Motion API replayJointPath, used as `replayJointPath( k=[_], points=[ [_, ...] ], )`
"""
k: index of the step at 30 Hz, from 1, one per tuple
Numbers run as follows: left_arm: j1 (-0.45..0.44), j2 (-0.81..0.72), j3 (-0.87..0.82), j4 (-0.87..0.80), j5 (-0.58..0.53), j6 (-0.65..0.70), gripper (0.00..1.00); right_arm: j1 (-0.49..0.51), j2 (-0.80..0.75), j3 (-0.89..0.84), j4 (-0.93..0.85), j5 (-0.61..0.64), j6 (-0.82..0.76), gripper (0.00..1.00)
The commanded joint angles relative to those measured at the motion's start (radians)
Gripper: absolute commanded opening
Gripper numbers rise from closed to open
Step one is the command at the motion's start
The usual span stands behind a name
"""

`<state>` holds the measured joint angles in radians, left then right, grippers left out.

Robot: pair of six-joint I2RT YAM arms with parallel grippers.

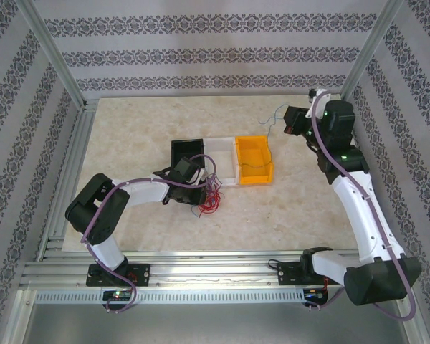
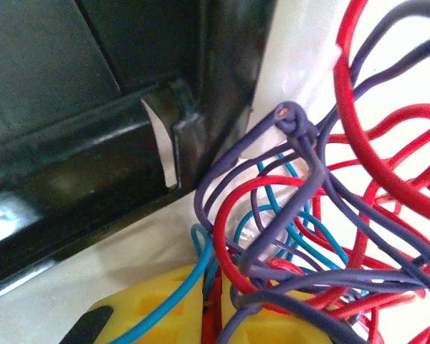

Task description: Untangle the cables

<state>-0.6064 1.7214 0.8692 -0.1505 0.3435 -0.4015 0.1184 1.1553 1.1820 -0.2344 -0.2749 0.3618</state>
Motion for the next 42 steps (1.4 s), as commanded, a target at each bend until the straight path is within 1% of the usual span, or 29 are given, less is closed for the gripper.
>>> replayJointPath(
  k=[1,7,13,18,21,27,33,34,35,36,38,39,42],
  points=[
    [-0.001,0.073,-0.012,-0.021,-0.017,0.011,0.0,0.04,0.031,-0.024,0.035,0.054,-0.024,0.0],
    [-0.001,0.064,-0.016,-0.026,-0.024,0.01,0.0,0.117,0.131,-0.072,0.023,0.181,-0.06,0.0],
    [-0.001,0.058,-0.019,-0.034,-0.027,0.01,0.0,0.15,0.259,-0.082,-0.021,0.246,-0.031,0.0],
    [-0.001,0.061,-0.018,-0.036,-0.029,0.009,0.0,0.188,0.346,-0.078,-0.087,0.361,-0.024,0.0],
    [-0.001,0.06,-0.018,-0.035,-0.024,0.01,0.0,0.191,0.39,-0.078,-0.115,0.406,-0.009,0.0],
    [-0.001,0.065,-0.011,-0.041,-0.021,0.017,0.0,0.207,0.485,-0.049,-0.138,0.43,-0.007,0.0],
    [-0.001,0.054,-0.002,-0.047,-0.012,0.034,0.0,0.228,0.571,0.005,-0.132,0.396,-0.023,0.0],
    [-0.001,0.05,-0.001,-0.047,-0.007,0.037,0.0,0.23,0.573,0.011,-0.128,0.392,-0.027,0.04],
    [-0.001,0.046,0.001,-0.049,-0.004,0.04,0.0,0.231,0.569,0.015,-0.122,0.389,-0.033,0.1],
    [-0.003,0.039,0.003,-0.05,-0.001,0.044,0.0,0.231,0.56,0.019,-0.117,0.394,-0.036,0.19],
    [-0.003,0.028,0.009,-0.059,-0.003,0.05,0.0,0.231,0.53,0.019,-0.105,0.402,-0.047,0.33],
    [-0.005,0.018,0.012,-0.065,-0.01,0.055,0.02,0.231,0.509,0.019,-0.102,0.418,-0.049,0.4],
    [-0.01,-0.02,0.012,-0.061,-0.038,0.065,0.1,0.23,0.445,0.012,-0.095,0.456,-0.06,0.53]
  ],
)
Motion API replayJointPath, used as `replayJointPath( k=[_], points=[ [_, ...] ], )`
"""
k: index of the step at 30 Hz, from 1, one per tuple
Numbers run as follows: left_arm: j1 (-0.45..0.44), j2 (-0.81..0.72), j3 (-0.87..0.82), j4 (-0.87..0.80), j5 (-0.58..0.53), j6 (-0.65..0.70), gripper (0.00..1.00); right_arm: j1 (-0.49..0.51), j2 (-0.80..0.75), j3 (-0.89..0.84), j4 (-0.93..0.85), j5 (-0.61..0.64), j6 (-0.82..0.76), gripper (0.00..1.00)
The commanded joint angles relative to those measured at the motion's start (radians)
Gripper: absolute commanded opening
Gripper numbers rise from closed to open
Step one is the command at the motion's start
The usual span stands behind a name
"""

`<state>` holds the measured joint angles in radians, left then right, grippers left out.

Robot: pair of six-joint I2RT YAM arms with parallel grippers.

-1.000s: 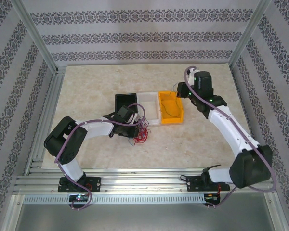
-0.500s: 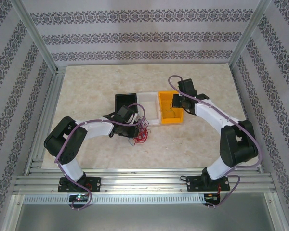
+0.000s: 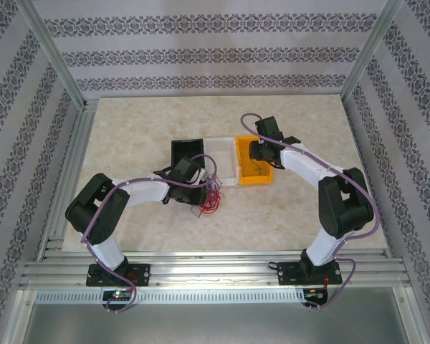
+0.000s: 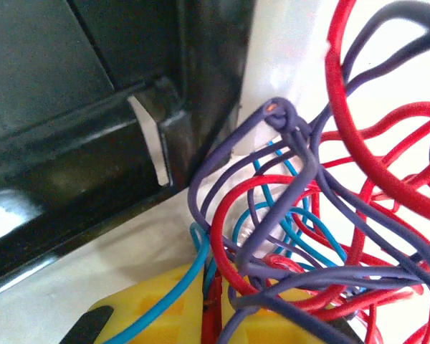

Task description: Untangle the cables

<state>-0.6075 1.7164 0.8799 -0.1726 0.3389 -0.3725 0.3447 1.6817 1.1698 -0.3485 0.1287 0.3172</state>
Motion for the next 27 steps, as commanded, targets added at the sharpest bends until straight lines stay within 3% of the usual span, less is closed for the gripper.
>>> replayJointPath(
  k=[1,7,14,20,27],
  points=[
    [-0.011,-0.024,0.002,-0.035,-0.037,0.038,0.13,0.003,-0.099,0.02,0.022,0.056,-0.022,0.55],
    [-0.02,-0.055,0.013,-0.037,-0.023,0.055,0.2,0.002,-0.215,-0.043,0.041,0.025,-0.036,0.58],
    [-0.055,-0.09,0.01,-0.019,0.1,0.084,0.59,0.1,-0.372,-0.205,0.08,-0.222,-0.072,0.57],
    [-0.042,-0.284,-0.089,0.04,-0.085,0.011,0.79,0.25,-0.457,-0.339,0.084,-0.286,-0.075,0.6],
    [0.022,-0.454,-0.191,0.006,-0.178,-0.045,0.83,0.382,-0.367,-0.359,0.127,-0.314,-0.052,0.66]
  ],
)
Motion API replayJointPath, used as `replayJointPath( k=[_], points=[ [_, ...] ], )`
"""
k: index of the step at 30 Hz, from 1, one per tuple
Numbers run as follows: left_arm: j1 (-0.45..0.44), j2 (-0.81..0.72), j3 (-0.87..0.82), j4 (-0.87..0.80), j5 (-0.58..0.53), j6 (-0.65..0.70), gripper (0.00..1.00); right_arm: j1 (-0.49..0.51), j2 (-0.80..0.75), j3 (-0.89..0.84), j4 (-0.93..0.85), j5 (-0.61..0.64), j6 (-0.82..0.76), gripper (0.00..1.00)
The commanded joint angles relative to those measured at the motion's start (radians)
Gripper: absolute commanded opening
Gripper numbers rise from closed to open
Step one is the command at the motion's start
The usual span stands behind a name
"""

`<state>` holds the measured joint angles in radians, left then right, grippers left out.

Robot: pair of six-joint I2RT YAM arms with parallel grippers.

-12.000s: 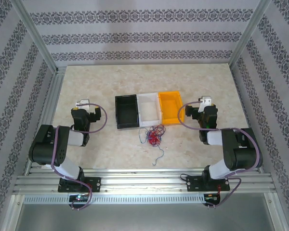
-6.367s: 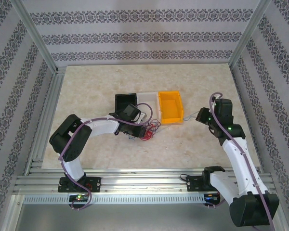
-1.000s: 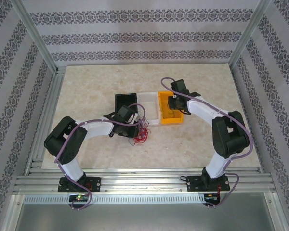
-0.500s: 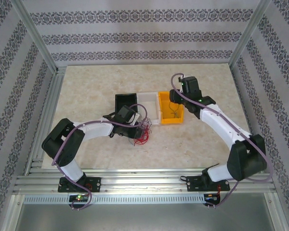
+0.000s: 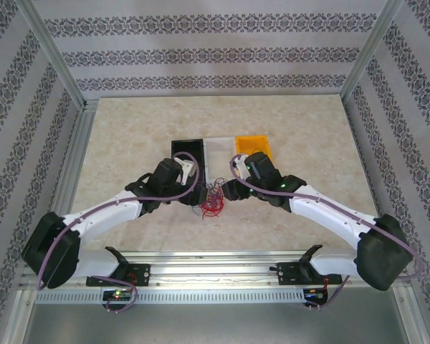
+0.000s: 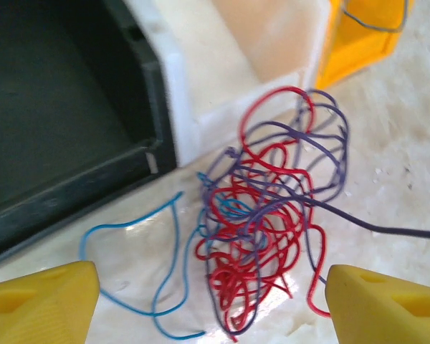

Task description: Untangle the cables

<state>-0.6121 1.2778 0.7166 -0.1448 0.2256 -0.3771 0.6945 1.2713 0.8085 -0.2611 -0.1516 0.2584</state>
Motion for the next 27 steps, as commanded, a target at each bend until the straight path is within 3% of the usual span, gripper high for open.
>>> replayJointPath(
  k=[1,7,15,17,19,21,24,27],
  points=[
    [0.036,-0.012,-0.036,-0.038,-0.065,-0.043,0.83,0.041,0.071,0.01,0.045,-0.037,0.011,0.67],
    [0.057,0.031,-0.078,-0.055,-0.034,-0.055,0.82,0.043,0.212,0.065,0.048,-0.075,0.038,0.71],
    [0.057,0.102,-0.096,-0.002,-0.037,-0.07,0.82,0.038,0.382,0.111,0.099,-0.061,0.074,0.68],
    [0.057,0.114,-0.092,0.009,-0.037,-0.07,0.82,0.033,0.424,0.122,0.124,-0.066,0.082,0.57],
    [0.056,0.126,-0.084,0.011,-0.04,-0.069,0.82,0.019,0.457,0.131,0.137,-0.103,0.091,0.28],
    [0.057,0.135,-0.076,0.012,-0.043,-0.07,0.82,0.008,0.46,0.114,0.148,-0.117,0.1,0.13],
    [0.059,0.142,-0.076,0.023,-0.046,-0.077,0.81,-0.013,0.419,0.047,0.178,-0.127,0.104,0.06],
    [0.058,0.152,-0.074,0.042,-0.028,-0.074,0.81,-0.041,0.373,-0.02,0.197,-0.16,0.107,0.06]
  ],
)
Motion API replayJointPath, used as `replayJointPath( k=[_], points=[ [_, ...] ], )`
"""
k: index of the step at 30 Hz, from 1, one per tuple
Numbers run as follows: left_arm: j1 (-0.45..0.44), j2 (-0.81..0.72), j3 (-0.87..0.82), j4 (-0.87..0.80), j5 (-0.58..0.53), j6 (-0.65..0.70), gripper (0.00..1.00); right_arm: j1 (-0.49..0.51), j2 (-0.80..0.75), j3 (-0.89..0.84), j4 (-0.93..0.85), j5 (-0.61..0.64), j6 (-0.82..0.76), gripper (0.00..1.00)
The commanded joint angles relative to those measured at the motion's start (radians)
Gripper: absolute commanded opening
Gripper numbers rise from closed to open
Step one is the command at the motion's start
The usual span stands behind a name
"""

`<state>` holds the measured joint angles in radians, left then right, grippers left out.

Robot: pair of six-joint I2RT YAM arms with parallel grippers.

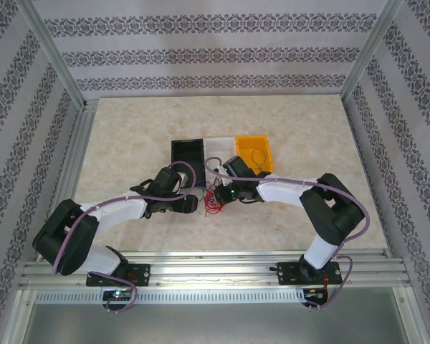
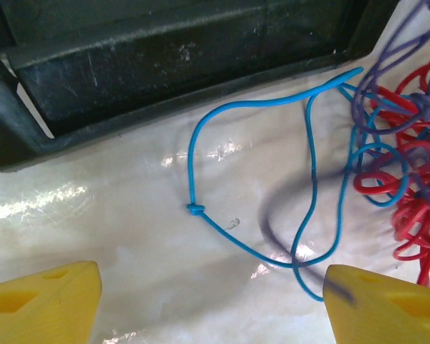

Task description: Untangle the cables

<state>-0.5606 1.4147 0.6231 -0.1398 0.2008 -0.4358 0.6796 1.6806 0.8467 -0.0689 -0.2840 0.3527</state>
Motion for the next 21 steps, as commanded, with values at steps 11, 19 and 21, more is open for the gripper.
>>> replayJointPath(
  k=[11,19,21],
  points=[
    [0.004,0.122,0.082,0.099,0.194,0.036,0.74,-0.062,-0.087,-0.124,0.004,-0.044,0.005,0.05],
    [-0.06,0.185,0.195,0.012,0.212,0.132,0.65,-0.069,-0.093,-0.125,-0.005,-0.047,0.006,0.04],
    [-0.07,0.198,0.212,0.0,0.198,0.148,0.63,-0.071,-0.097,-0.13,-0.007,-0.047,0.008,0.04]
  ],
)
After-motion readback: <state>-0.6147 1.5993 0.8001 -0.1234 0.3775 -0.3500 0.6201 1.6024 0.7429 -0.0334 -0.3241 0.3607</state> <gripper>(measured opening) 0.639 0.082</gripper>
